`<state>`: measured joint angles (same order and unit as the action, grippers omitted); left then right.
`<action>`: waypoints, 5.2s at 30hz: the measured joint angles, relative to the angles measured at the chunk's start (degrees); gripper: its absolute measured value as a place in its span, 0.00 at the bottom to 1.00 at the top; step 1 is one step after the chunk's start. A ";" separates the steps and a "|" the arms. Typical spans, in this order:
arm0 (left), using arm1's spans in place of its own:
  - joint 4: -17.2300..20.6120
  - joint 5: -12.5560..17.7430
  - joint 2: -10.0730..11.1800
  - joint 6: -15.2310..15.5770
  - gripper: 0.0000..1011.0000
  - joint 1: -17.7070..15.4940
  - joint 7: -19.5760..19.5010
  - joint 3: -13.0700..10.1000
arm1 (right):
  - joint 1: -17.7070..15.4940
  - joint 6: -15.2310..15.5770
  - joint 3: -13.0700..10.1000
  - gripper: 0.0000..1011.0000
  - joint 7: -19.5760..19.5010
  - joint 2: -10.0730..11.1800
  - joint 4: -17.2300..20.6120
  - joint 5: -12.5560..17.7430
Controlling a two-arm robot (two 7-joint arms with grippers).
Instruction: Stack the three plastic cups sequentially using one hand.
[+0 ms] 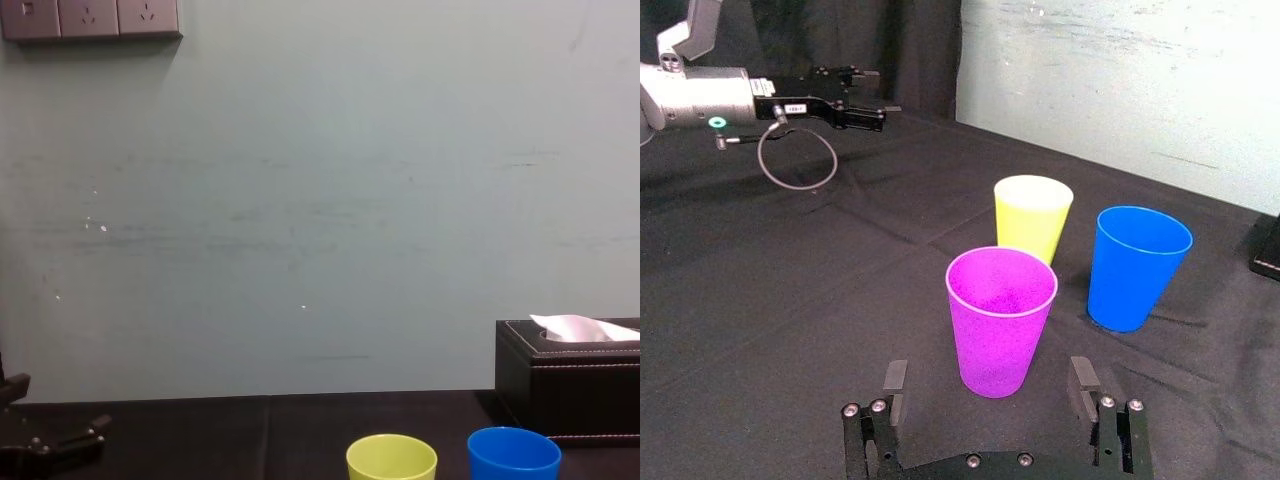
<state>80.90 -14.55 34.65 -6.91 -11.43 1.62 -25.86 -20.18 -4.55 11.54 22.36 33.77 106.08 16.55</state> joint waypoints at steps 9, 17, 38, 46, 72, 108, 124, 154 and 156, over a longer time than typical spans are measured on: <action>0.00 0.00 0.00 0.00 1.00 0.00 0.00 0.00 | 1.68 1.08 0.70 0.99 0.44 -1.74 -1.41 -0.65; 0.00 0.00 0.00 0.00 1.00 0.00 0.00 0.00 | 2.91 1.72 1.16 0.99 0.55 -2.63 -2.19 -0.89; 0.00 0.00 0.00 0.00 1.00 0.00 0.00 0.00 | 6.47 3.00 2.64 0.99 0.52 -4.38 -4.71 -1.51; 0.00 0.00 0.00 0.00 1.00 0.00 0.00 0.00 | 7.78 3.47 3.38 0.99 0.51 -4.84 -5.94 -1.82; 0.00 0.00 0.00 0.00 1.00 0.00 0.00 0.00 | 12.70 4.74 6.12 0.99 -0.26 -7.59 -9.72 -3.71; 0.00 0.00 0.00 0.00 1.00 0.00 0.00 0.00 | 13.56 4.94 6.47 0.71 -0.37 -8.18 -10.57 -3.79; 0.00 0.00 0.00 0.00 1.00 0.00 0.00 0.00 | 13.46 4.90 6.46 0.72 -0.40 -8.14 -10.40 -3.79; 0.00 0.00 0.00 0.00 1.00 0.00 0.00 0.00 | 15.22 13.10 2.65 0.71 -1.92 -5.37 4.40 0.38; 0.00 0.00 0.00 0.00 1.00 0.00 0.00 0.00 | 16.57 13.80 3.10 0.71 -2.05 -5.57 4.42 0.34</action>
<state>80.90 -14.55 34.65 -6.91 -11.43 1.62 -25.86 -3.61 9.25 14.64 20.31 28.20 110.50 16.88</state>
